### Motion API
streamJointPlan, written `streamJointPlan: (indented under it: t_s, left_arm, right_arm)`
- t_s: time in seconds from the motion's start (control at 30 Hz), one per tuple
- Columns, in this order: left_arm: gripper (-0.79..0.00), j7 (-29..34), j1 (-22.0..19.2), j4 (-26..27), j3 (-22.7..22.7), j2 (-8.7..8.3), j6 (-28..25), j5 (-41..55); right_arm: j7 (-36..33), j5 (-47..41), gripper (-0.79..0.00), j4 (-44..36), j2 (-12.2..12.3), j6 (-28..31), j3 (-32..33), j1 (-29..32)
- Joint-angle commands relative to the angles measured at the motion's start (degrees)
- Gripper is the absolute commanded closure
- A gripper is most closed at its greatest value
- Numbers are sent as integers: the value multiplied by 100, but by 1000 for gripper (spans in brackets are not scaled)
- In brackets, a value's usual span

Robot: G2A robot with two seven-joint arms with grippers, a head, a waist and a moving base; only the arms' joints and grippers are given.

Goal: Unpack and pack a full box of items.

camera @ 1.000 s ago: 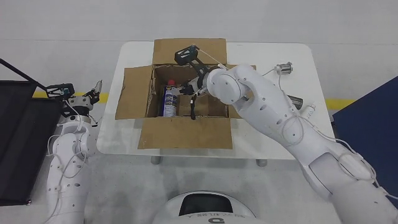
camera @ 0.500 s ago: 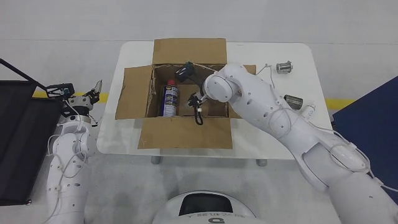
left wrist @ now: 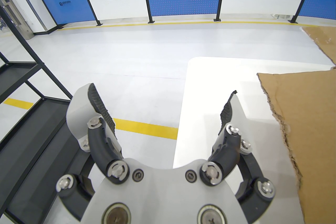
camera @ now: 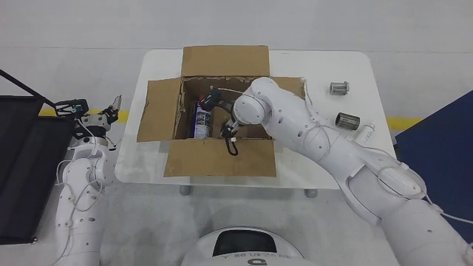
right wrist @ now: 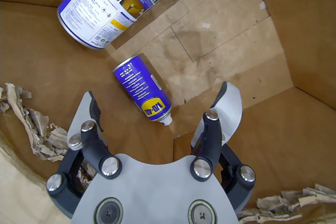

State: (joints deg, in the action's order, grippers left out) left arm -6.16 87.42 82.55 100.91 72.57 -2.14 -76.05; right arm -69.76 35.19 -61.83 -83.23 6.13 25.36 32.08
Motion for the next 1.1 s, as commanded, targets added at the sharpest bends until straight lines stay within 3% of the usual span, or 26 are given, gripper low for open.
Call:
streamJointPlan:
  t_s: [0.0, 0.43, 0.8, 0.9, 1.0, 1.07]
  left_arm:
    - [-785, 0, 0, 0, 0, 0, 0, 0]
    - [-785, 0, 0, 0, 0, 0, 0, 0]
    - [-785, 0, 0, 0, 0, 0, 0, 0]
    - [-785, 0, 0, 0, 0, 0, 0, 0]
    - [-785, 0, 0, 0, 0, 0, 0, 0]
    - [-785, 0, 0, 0, 0, 0, 0, 0]
  right_arm:
    - [-46, -118, -643, 186, -58, 129, -23, -49]
    - [-211, -193, -785, 1490, -672, 719, -523, -473]
    - [-11, 318, -785, 2545, -1377, 955, -1071, -640]
    - [45, 424, -677, 2857, -1564, 868, -1148, -675]
    - [129, 496, -499, 3151, -1730, 782, -1183, -719]
    - [204, 508, -520, 3323, -1828, 779, -1183, -747]
